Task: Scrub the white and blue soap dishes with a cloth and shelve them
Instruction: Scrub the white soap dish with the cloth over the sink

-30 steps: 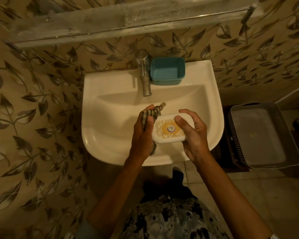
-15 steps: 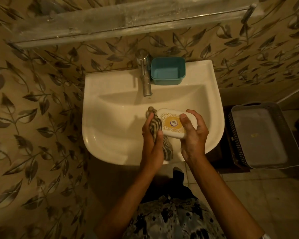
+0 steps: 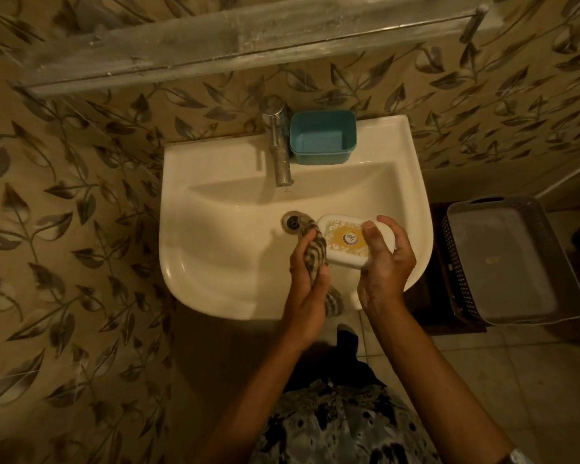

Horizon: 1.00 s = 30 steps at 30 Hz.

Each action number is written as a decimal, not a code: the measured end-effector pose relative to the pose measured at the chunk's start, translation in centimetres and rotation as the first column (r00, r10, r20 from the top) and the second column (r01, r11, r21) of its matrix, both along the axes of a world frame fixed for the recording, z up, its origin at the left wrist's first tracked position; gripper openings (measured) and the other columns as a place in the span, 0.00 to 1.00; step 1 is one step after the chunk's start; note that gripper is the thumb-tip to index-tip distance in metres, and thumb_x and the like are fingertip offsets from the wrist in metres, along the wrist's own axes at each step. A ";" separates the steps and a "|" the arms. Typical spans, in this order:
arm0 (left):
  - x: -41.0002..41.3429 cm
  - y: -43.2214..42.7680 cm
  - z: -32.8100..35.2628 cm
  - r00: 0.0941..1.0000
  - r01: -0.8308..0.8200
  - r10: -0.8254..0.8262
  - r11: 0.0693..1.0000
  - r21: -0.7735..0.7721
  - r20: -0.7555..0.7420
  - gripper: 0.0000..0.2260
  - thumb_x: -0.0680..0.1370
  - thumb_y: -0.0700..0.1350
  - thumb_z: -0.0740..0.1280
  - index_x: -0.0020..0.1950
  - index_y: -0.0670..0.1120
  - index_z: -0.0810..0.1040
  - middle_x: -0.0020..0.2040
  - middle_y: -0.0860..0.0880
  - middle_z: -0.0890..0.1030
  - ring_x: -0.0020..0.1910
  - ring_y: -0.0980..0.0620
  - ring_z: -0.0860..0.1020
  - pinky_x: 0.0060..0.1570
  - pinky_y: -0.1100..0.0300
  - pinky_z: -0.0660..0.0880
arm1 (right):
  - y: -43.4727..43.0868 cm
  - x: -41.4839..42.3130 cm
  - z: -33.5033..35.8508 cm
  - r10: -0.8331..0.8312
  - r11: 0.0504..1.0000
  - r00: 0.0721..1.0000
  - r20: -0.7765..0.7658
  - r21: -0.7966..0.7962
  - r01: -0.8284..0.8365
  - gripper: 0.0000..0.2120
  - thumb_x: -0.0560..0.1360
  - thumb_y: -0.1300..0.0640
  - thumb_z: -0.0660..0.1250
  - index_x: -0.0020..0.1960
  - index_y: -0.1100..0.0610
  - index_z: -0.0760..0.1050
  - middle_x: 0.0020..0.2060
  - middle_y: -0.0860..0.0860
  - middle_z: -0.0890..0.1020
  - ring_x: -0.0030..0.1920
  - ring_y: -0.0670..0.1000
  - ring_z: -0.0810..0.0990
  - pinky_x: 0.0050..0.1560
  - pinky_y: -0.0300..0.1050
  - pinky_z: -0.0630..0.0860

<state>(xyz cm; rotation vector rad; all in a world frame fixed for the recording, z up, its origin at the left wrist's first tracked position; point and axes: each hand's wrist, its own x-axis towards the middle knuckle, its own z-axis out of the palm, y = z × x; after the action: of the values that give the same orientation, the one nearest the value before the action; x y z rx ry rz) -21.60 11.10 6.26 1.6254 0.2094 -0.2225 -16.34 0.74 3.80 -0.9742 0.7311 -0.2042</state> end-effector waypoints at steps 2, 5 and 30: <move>-0.7 -0.4 -0.2 0.999 -0.025 0.025 1.000 -0.012 0.038 0.26 0.78 0.47 0.56 0.75 0.55 0.53 0.76 0.49 0.57 0.73 0.55 0.61 0.72 0.48 0.63 | 0.2 -0.3 -0.1 0.030 1.000 1.000 0.008 -0.004 -0.030 0.09 0.71 0.63 0.73 0.50 0.53 0.80 0.52 0.55 0.81 0.52 0.56 0.83 0.41 0.45 0.81; 0.6 0.6 -0.4 0.999 -0.044 0.044 0.999 -0.015 0.002 0.22 0.80 0.47 0.56 0.72 0.61 0.56 0.74 0.47 0.60 0.68 0.53 0.68 0.65 0.49 0.72 | -0.1 -0.5 0.0 0.191 0.981 0.981 0.037 0.019 -0.192 0.09 0.72 0.62 0.73 0.48 0.50 0.81 0.48 0.52 0.82 0.48 0.54 0.84 0.39 0.46 0.81; 2.5 1.5 0.8 0.998 -0.064 0.066 0.994 0.093 -0.015 0.20 0.81 0.45 0.59 0.71 0.59 0.62 0.67 0.50 0.68 0.57 0.61 0.76 0.51 0.66 0.77 | -1.3 0.2 1.2 0.433 0.901 0.896 0.094 -0.035 -0.432 0.11 0.71 0.65 0.72 0.48 0.51 0.80 0.48 0.58 0.81 0.48 0.58 0.83 0.42 0.50 0.82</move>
<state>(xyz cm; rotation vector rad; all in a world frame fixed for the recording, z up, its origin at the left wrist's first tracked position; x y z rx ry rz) -19.10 12.65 7.05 1.7056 0.2892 -0.1799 -16.16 -0.57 4.97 -1.1071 0.4050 0.1333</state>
